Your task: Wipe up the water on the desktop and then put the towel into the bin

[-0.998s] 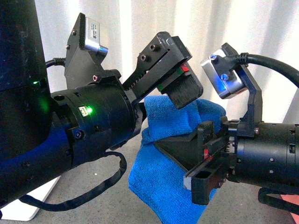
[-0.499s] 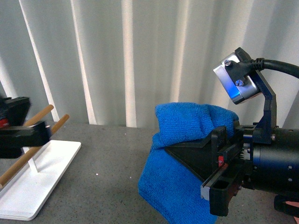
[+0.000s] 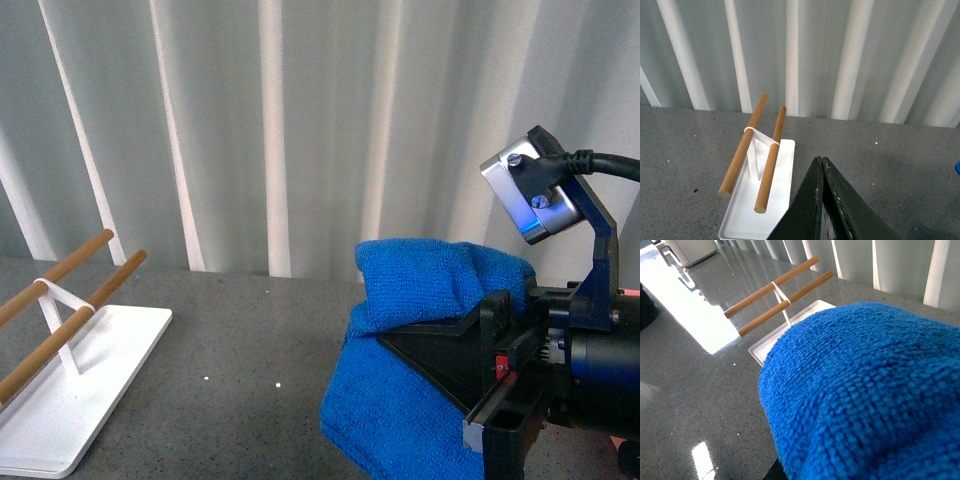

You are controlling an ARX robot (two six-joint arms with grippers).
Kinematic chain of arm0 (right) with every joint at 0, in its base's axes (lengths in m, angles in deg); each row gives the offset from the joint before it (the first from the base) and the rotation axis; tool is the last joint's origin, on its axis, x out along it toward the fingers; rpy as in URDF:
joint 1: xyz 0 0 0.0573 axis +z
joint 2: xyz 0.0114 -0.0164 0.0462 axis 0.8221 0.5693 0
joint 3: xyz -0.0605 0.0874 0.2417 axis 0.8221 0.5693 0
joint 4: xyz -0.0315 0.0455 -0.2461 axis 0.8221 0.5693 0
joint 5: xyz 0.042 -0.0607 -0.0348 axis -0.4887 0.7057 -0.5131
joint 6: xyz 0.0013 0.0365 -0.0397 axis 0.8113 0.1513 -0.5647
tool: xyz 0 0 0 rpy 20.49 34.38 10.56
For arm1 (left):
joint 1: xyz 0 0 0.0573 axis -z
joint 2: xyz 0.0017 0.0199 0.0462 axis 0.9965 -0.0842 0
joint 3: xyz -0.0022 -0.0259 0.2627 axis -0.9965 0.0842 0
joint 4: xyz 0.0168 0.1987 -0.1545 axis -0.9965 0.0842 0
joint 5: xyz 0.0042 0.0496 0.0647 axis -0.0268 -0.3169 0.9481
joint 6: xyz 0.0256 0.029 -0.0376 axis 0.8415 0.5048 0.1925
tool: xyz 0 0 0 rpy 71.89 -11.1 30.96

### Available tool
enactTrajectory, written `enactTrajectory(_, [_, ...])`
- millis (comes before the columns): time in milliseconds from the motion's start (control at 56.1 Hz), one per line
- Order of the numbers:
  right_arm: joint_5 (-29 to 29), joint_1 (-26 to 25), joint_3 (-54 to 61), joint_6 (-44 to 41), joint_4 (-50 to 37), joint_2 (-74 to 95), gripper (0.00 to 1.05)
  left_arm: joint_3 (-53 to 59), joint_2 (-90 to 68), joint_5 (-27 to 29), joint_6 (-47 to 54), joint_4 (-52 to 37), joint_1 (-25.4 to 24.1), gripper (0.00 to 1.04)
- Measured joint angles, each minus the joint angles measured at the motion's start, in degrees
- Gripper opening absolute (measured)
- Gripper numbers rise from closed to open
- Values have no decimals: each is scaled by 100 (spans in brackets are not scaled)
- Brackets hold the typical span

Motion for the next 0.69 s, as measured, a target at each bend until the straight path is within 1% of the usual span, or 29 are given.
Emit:
enactTrajectory(267, [17, -2, 0, 2, 4, -7, 5, 184, 1167, -306, 4, 964, -321, 4])
enactTrajectory(321, [17, 2, 0, 0, 4, -7, 5, 186, 1408, -682, 7, 1176, -570, 4])
enactTrajectory(356, [31, 7, 0, -4, 9, -7, 5, 188, 1591, -785, 7, 1333, -715, 4])
enactTrajectory(463, [72, 26, 0, -4, 9, -7, 5, 190, 2015, -800, 7, 1698, -839, 4])
enactTrajectory(695, [149, 90, 0, -24, 17, -4, 5, 192, 2809, -817, 7, 2439, -857, 4])
